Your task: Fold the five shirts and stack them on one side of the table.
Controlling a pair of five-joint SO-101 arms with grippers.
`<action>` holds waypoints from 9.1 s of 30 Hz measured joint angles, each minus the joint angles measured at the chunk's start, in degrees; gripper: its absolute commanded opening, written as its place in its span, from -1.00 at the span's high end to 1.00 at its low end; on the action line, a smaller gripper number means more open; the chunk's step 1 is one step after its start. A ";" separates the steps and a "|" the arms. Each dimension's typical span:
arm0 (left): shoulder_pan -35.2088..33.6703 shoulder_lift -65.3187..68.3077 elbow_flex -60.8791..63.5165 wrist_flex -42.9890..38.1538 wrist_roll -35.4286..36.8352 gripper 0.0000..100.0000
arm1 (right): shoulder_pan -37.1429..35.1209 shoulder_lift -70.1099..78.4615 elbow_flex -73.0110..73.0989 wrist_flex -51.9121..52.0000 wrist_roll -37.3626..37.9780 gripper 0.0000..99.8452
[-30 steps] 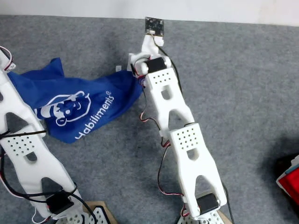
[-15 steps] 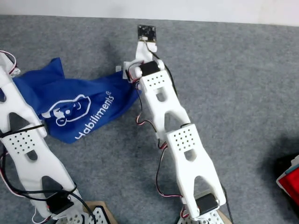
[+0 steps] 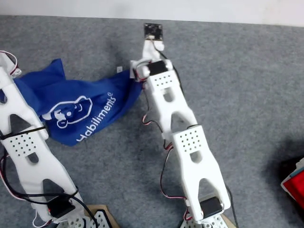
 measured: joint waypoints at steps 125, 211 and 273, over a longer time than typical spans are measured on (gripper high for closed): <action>-2.73 -93.63 137.23 -32.35 -15.03 0.99 | -2.64 -79.21 75.52 36.92 14.07 0.99; 11.43 -16.97 62.59 -4.66 1.41 0.87 | -4.22 -120.97 124.84 3.08 20.57 0.62; 16.88 -80.44 104.62 -6.33 1.41 0.97 | 6.33 -121.05 145.93 -17.67 11.34 0.67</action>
